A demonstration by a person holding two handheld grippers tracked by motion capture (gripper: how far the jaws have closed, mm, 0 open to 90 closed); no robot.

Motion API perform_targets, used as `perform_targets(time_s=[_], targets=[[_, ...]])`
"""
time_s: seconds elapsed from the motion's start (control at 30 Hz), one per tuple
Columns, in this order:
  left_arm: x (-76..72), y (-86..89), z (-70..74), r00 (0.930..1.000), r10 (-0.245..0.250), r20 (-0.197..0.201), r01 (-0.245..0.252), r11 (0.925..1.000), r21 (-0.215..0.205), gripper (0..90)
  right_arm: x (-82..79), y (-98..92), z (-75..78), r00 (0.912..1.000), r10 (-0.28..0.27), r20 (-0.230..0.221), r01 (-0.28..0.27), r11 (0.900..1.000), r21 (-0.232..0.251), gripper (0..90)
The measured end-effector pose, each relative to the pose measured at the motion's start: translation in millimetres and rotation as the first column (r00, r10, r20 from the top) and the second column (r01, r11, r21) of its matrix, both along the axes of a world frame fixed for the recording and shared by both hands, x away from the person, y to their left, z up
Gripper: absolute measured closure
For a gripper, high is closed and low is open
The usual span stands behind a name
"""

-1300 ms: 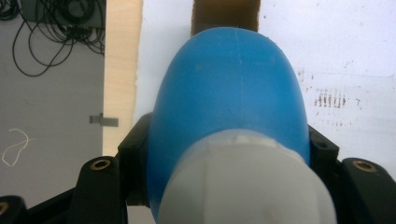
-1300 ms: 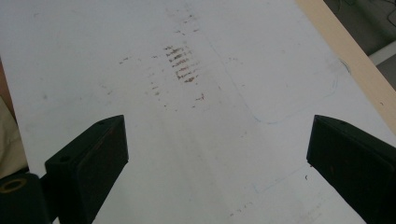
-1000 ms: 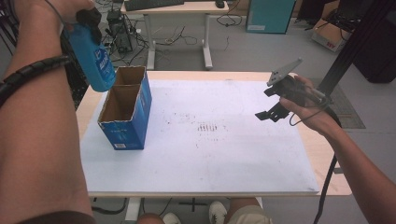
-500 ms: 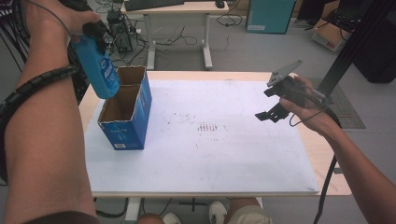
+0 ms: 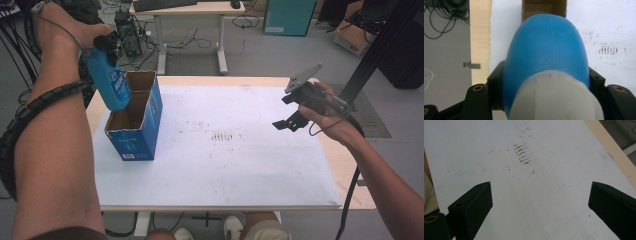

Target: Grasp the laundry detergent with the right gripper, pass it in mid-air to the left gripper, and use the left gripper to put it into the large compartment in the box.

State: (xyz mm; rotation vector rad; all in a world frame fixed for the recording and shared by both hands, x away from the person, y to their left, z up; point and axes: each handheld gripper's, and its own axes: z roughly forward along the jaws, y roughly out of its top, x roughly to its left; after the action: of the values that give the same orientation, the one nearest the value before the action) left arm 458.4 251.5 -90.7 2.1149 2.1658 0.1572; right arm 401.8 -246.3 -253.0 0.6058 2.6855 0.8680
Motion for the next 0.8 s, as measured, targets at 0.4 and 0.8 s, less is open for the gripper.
perform_targets(time_s=[0.4, 0.8], targets=[[3.6, -1.2, -23.3, 1.0000, 0.002, -0.008, -0.002, 0.9998, -0.022, 37.3, 2.9, 1.0, -2.2, 0.9999, 0.015, -0.003, -0.015, 1.000, -0.010, 5.2], [5.7, -4.7, -56.1, 0.9998, -0.012, -0.015, 0.011, 0.9996, -0.025, 37.3, 2.6, 0.2, -6.1, 0.9999, 0.007, -0.008, -0.007, 1.000, -0.003, 5.2]])
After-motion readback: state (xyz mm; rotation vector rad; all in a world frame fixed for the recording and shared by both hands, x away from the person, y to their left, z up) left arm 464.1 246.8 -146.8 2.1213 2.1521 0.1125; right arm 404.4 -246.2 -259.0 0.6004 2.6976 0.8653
